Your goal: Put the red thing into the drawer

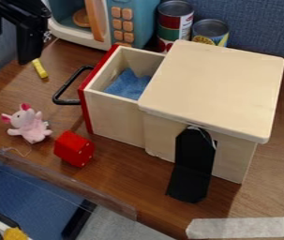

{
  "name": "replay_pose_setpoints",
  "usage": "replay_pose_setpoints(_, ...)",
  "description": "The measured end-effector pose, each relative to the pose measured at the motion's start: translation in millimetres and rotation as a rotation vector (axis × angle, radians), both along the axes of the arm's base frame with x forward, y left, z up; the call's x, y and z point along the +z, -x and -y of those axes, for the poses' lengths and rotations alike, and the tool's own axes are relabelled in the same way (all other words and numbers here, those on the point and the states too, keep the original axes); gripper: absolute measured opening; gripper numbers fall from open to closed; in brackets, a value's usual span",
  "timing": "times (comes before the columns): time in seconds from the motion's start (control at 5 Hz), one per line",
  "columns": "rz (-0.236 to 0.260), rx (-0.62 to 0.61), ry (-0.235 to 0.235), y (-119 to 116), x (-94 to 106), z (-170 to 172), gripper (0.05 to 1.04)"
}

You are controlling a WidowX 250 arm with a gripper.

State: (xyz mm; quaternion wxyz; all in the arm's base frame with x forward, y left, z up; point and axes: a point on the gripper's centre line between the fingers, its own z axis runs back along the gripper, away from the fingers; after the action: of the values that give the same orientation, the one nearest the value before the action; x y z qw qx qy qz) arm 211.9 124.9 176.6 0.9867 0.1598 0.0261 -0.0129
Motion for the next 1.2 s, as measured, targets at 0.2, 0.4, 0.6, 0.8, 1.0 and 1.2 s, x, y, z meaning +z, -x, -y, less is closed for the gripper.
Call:
replay_pose_setpoints(0.2, -0.019, -0.019, 0.022, 0.3, -8.3, 2.2, 1.001)
replay_pose_setpoints(0.4, -0.022, -0.214, 0.122, 3.6, -38.2, 12.2, 1.001)
replay_pose_setpoints(0.6, 0.023, -0.314, 0.109, 12.2, -58.1, 16.6, 1.001)
replay_pose_setpoints(0.8, 0.048, -0.386, 0.147, 25.4, -81.3, 14.6, 1.001)
replay_pose_setpoints(1.0, 0.101, -0.399, 0.197, 34.0, -92.8, 15.9, 1.001)
replay_pose_setpoints(1.2, 0.167, -0.357, 0.26, 40.2, -103.8, 20.6, 1.001)
